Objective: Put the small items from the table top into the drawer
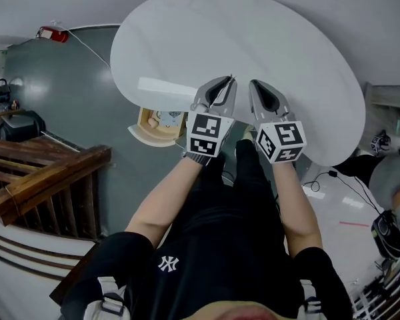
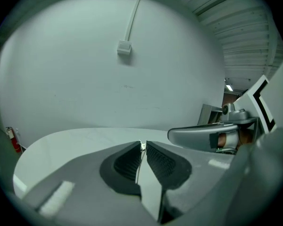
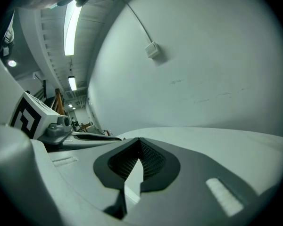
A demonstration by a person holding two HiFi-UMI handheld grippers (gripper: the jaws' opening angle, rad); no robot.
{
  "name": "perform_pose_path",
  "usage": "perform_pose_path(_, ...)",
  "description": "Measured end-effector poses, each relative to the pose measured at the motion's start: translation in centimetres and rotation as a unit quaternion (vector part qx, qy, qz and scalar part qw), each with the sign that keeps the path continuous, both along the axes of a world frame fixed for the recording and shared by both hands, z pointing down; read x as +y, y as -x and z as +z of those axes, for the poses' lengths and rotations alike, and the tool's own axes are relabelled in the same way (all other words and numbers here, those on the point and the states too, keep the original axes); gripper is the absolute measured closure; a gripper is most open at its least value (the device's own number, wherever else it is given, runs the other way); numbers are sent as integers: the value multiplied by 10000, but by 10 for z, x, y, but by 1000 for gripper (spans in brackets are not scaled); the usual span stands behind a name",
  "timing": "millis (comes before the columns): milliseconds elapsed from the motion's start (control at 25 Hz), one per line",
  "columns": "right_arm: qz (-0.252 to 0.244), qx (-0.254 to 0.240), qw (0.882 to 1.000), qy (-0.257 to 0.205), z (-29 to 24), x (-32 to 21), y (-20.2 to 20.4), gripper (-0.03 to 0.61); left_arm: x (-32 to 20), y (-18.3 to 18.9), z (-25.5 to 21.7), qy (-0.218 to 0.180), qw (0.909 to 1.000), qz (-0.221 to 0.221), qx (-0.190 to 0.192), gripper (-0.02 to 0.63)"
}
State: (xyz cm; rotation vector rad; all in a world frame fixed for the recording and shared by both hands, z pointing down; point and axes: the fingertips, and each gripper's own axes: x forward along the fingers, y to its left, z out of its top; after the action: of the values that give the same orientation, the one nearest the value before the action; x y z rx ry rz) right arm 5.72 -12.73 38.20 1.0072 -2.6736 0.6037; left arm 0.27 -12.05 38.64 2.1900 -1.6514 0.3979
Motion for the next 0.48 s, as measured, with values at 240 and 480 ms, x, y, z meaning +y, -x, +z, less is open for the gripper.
perform_pose_path(240, -328, -8, 9994, -148, -12, 18, 42, 555, 25, 49, -17, -244, 9985, -478, 92, 574)
perform_pose_path(480, -720, -52, 9971, -258, -22, 40, 89, 555, 52, 94, -27, -383, 9948, -933, 156, 574)
